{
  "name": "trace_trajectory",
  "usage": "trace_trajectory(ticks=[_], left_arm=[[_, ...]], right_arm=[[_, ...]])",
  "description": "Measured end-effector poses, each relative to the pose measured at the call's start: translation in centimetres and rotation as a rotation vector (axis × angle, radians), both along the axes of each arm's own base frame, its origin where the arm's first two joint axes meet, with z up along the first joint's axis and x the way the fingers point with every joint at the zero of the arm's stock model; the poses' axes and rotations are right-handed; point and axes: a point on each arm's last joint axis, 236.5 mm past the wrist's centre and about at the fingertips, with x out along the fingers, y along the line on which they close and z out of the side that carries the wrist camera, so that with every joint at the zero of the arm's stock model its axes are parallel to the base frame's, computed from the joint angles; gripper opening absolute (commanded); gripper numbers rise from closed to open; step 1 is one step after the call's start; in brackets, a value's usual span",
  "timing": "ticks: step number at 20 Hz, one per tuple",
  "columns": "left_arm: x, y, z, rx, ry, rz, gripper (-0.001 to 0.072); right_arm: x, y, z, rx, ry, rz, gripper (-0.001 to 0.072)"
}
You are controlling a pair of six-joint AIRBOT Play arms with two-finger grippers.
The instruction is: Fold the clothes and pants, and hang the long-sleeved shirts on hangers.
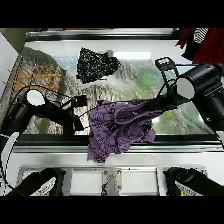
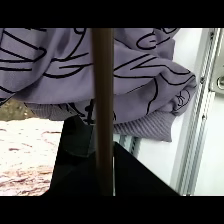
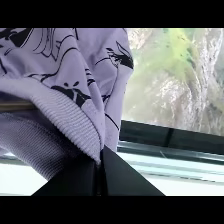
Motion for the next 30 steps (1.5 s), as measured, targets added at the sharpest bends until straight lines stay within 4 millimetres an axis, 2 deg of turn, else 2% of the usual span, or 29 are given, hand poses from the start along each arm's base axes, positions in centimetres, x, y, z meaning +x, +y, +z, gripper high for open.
trace_trajectory(ticks=[5, 12, 18, 23, 30], left_arm=[[0.0, 0.1, 0.0, 0.004, 0.002, 0.001, 0.0019], [0.9, -0.2, -0.3, -0.007, -0.031, 0.0, 0.0019], [1.9, -2.3, -1.2, -0.079, 0.01, 0.031, 0.0018], [1.6, -4.2, -2.0, -0.096, 0.027, 0.003, 0.0018], [0.8, -5.6, -2.5, -0.099, 0.046, -0.039, 0.0019]], right_arm=[[1.3, 0.7, 0.4, 0.031, -0.057, 0.005, 0.0016], [2.2, 4.2, 0.9, 0.163, -0.102, 0.059, 0.0016], [2.4, 6.9, 1.7, 0.235, -0.142, 0.126, 0.0016], [2.6, 9.7, 2.8, 0.292, -0.195, 0.198, 0.0015], [2.3, 15.2, 5.1, 0.415, -0.29, 0.353, 0.0015]])
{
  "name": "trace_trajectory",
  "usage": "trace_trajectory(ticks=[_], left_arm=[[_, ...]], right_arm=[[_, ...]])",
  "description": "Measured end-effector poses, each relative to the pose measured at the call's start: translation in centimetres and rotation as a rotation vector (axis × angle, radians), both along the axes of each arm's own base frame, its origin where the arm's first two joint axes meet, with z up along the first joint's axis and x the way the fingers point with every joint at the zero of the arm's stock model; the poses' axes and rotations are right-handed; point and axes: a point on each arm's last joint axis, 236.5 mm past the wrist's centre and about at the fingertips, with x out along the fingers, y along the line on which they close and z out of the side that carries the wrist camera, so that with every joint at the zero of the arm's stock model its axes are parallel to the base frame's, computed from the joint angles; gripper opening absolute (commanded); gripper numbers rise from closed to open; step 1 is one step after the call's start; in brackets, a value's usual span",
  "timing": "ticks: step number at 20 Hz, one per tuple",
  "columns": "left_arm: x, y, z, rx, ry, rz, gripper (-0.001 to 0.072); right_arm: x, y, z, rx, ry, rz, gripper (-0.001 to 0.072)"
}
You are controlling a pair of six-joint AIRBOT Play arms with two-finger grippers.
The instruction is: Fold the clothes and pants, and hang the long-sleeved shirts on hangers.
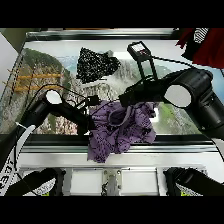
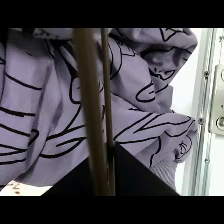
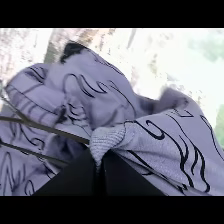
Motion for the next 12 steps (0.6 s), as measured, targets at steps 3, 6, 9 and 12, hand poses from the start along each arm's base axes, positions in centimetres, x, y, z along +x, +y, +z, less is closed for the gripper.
trace_trajectory(ticks=[3, 6, 9, 12], left_arm=[[-0.1, -0.1, -0.1, 0.002, 0.001, -0.006, 0.0019], [-0.2, -0.1, -0.1, 0.003, 0.004, -0.009, 0.0019], [-0.2, -0.1, -0.1, 0.003, 0.004, -0.009, 0.0019], [-0.2, -0.1, -0.1, 0.003, 0.004, -0.009, 0.0019]], right_arm=[[-0.7, 2.2, 0.1, 0.038, 0.001, 0.051, 0.0015], [-1.6, 4.1, -0.2, 0.06, 0.017, 0.106, 0.0015], [-2.5, 5.4, -0.8, 0.063, 0.034, 0.148, 0.0015], [-2.9, 5.9, -1.0, 0.061, 0.039, 0.167, 0.0015]])
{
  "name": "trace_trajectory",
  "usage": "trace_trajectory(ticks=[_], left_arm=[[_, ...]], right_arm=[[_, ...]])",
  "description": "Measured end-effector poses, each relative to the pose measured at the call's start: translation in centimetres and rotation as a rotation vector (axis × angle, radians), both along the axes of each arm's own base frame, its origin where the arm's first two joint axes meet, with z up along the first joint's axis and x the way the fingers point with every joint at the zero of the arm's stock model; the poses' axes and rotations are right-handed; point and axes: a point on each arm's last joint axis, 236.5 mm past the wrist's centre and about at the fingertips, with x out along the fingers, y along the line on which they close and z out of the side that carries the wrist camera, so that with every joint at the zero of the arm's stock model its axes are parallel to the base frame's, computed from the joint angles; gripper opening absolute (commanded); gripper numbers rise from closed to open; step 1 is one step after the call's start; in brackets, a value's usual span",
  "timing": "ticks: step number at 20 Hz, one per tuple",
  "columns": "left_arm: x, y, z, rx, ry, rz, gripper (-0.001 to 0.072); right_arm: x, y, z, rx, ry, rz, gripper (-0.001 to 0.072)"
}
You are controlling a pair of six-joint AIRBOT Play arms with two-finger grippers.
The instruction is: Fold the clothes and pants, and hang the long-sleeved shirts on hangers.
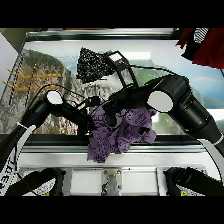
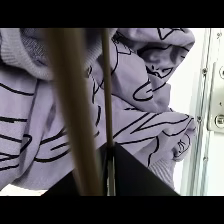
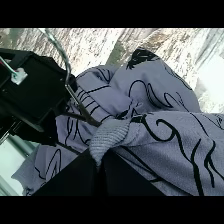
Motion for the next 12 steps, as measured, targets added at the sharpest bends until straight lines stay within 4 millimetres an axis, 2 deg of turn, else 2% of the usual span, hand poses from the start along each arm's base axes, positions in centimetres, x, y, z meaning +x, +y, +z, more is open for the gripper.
trace_trajectory(ticks=[7, 12], left_arm=[[0.0, -0.1, 0.0, -0.002, 0.001, 0.001, 0.0019], [-0.1, 0.0, 0.0, 0.001, 0.003, -0.002, 0.0019]], right_arm=[[0.4, -0.5, 0.5, -0.026, -0.036, -0.001, 0.0015], [0.1, 1.5, 0.3, 0.022, -0.022, 0.047, 0.0016]])
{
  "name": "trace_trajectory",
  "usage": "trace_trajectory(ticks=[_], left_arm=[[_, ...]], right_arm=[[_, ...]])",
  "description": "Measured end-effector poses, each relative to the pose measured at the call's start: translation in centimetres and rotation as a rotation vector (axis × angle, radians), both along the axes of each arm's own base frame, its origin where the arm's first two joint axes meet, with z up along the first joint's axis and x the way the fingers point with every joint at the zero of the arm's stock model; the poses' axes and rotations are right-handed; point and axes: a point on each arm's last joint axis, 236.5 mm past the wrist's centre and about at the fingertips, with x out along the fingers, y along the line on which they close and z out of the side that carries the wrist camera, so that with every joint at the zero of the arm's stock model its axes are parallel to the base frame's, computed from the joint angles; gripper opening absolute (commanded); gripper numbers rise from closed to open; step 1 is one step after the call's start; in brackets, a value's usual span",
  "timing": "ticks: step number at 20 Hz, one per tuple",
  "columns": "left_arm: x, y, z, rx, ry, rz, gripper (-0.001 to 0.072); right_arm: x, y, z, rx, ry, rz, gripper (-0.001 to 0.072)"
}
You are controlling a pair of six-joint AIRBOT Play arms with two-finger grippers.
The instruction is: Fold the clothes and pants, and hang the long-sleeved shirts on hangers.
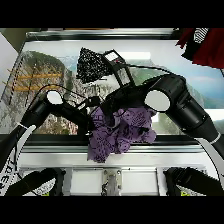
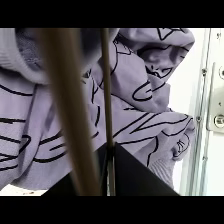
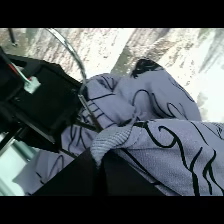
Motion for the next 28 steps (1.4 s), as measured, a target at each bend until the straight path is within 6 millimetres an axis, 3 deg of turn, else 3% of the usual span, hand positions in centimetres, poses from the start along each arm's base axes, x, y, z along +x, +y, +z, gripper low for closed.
trace_trajectory(ticks=[4, 10, 11, 12, 13, 14, 15, 19, 21, 28], left_arm=[[-0.2, 0.0, 0.0, 0.0, 0.005, -0.005, 0.0019], [-0.3, 0.2, 0.0, 0.006, 0.01, -0.011, 0.0019], [-0.4, 0.2, 0.0, 0.005, 0.012, -0.013, 0.0019], [-0.5, 0.2, 0.0, 0.003, 0.014, -0.019, 0.0019], [-0.6, 0.2, 0.0, 0.003, 0.017, -0.021, 0.0019], [-0.6, 0.2, 0.0, 0.003, 0.017, -0.02, 0.0019], [-0.1, -0.2, 0.1, -0.007, 0.011, 0.007, 0.0019], [-0.4, -0.1, 0.1, -0.003, 0.018, -0.008, 0.0019], [-0.5, -0.1, 0.1, -0.004, 0.019, -0.01, 0.0019], [-0.6, 0.0, 0.1, -0.001, 0.019, -0.015, 0.0019]], right_arm=[[-0.7, 1.8, -0.5, 0.017, 0.002, 0.05, 0.0015], [-1.3, 2.8, -1.0, 0.012, 0.004, 0.077, 0.0035], [-1.3, 2.8, -1.0, 0.014, 0.006, 0.078, 0.0198], [-1.4, 2.8, -1.0, 0.01, 0.006, 0.08, 0.0417], [-1.4, 2.6, -1.1, -0.002, 0.005, 0.082, 0.0554], [-1.1, 2.0, -1.4, -0.028, -0.01, 0.077, 0.0553], [-2.0, 2.7, -1.1, 0.004, 0.02, 0.093, 0.0553], [-1.7, 0.4, -0.4, -0.058, -0.024, 0.078, 0.0553], [-2.1, -0.5, 0.8, -0.047, -0.032, 0.073, 0.0553], [-2.6, -5.9, 0.7, -0.112, 0.046, 0.129, 0.0554]])
